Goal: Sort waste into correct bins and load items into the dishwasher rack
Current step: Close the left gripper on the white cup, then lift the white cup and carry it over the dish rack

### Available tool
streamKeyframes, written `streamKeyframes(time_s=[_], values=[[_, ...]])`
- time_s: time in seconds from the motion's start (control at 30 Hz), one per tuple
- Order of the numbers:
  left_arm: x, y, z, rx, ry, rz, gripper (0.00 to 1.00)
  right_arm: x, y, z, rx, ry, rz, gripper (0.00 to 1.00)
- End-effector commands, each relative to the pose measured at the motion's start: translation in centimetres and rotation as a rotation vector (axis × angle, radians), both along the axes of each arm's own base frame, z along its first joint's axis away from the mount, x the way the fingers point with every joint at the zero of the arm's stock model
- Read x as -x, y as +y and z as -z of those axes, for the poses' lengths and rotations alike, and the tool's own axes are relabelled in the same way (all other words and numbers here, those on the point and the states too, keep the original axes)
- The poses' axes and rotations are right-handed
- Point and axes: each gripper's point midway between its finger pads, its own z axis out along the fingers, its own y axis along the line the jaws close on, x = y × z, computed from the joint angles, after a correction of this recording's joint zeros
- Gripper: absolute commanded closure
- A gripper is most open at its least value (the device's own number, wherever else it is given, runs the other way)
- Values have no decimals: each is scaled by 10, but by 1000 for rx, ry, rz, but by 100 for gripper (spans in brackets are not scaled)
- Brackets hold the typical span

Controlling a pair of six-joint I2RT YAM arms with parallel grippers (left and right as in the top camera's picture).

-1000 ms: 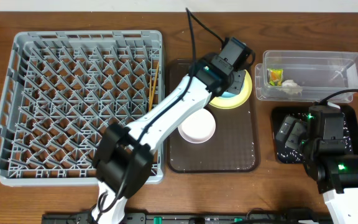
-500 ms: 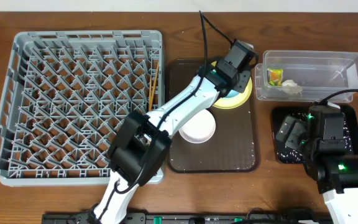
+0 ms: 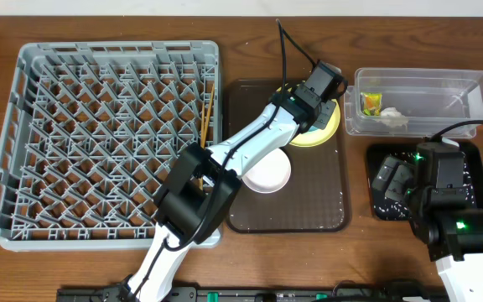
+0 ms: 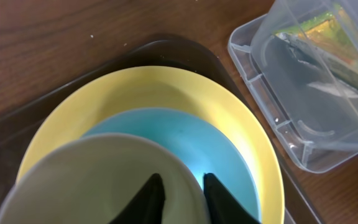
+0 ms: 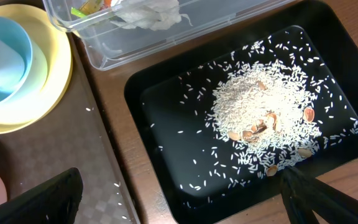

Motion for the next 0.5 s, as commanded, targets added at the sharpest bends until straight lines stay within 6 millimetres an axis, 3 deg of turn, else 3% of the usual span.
streamKeyframes(time_s=[0.0,0.07,0.2,0.33,0.47], values=[[-7,-1,-6,-8,-34,-7,85,0,-4,-2,16,-3,6,1],[-10,1,-14,-10,-57,-23,94,0,-4,-2,16,-3,6,1],[-14,8,-48,-1,-118,-55,94,0,-4,-2,16,-3,6,1],[-7,21,-102,42,-157,-68,94,0,-4,-2,16,-3,6,1],[6,53,-156,88,-161,-122,94,0,-4,-2,16,-3,6,1]])
